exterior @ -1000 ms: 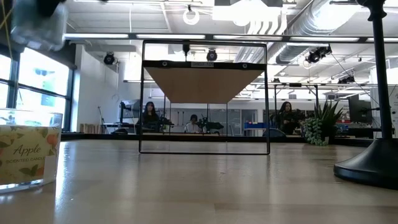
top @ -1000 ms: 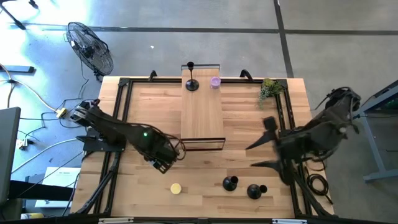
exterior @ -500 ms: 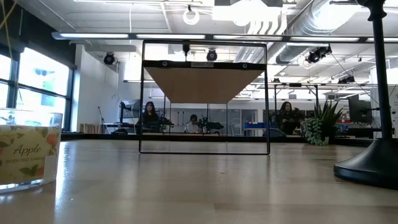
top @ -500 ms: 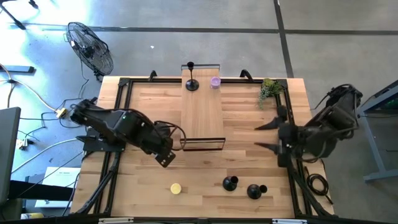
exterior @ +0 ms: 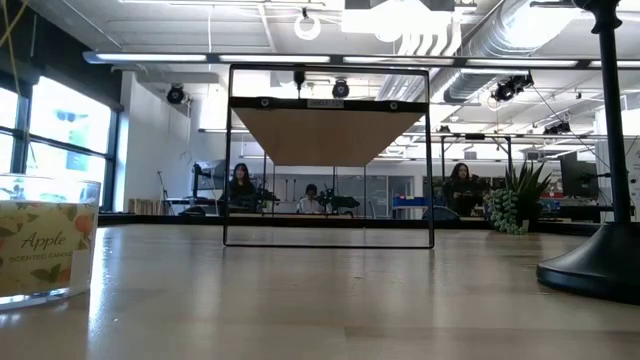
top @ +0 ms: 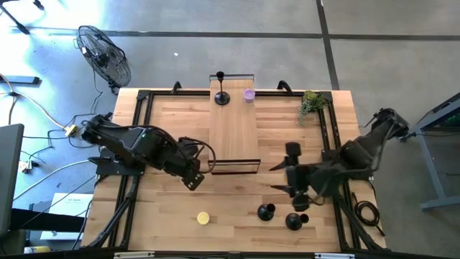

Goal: Pick & Place candle stick holders
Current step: Put the blue scented candle on the shelf

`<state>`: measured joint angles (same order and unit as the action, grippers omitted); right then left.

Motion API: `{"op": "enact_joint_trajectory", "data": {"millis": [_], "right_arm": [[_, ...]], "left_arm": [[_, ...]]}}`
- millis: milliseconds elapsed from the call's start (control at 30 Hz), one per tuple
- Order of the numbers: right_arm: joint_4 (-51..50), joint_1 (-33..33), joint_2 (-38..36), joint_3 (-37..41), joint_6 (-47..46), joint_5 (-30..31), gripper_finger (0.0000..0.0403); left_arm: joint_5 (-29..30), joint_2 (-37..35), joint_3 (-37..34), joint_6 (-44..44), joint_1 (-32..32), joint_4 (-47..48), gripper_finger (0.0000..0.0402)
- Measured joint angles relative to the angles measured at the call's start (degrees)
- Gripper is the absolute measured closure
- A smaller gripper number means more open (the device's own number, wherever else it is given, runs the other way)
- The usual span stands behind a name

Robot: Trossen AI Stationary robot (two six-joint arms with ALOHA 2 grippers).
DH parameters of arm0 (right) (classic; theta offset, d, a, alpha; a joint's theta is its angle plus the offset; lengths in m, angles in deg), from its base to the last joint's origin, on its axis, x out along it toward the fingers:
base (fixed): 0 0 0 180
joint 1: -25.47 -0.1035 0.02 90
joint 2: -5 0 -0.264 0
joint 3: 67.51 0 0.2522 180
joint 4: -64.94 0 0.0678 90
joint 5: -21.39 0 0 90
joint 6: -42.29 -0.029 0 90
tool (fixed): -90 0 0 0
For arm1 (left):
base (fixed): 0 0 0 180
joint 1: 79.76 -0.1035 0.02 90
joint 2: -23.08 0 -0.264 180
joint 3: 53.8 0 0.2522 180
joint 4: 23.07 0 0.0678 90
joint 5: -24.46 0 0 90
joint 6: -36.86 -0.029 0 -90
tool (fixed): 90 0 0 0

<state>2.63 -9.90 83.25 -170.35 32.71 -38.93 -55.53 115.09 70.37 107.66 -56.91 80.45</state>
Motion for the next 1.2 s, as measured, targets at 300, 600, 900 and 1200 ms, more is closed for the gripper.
{"op": "enact_joint_trajectory", "data": {"millis": [300,600,900,1200], "right_arm": [[15.2,13.6,3.3,0.0,3.3,-11.8,0.0187],[18.3,20.5,5.4,0.0,2.1,-14.8,0.0187],[19.9,20.7,5.4,0.0,2.7,-16.8,0.0187],[19.7,21.1,5.9,0.0,0.5,-18.2,0.0187]], "left_arm": [[1.1,0.0,0.0,-4.7,-1.4,-4.0,0.0177],[1.0,0.0,0.0,-6.9,-2.4,-4.5,0.0177],[1.1,0.0,0.0,-9.8,-2.2,-4.4,0.0176],[1.6,0.0,0.0,-12.3,-2.2,-4.4,0.0176]]}}
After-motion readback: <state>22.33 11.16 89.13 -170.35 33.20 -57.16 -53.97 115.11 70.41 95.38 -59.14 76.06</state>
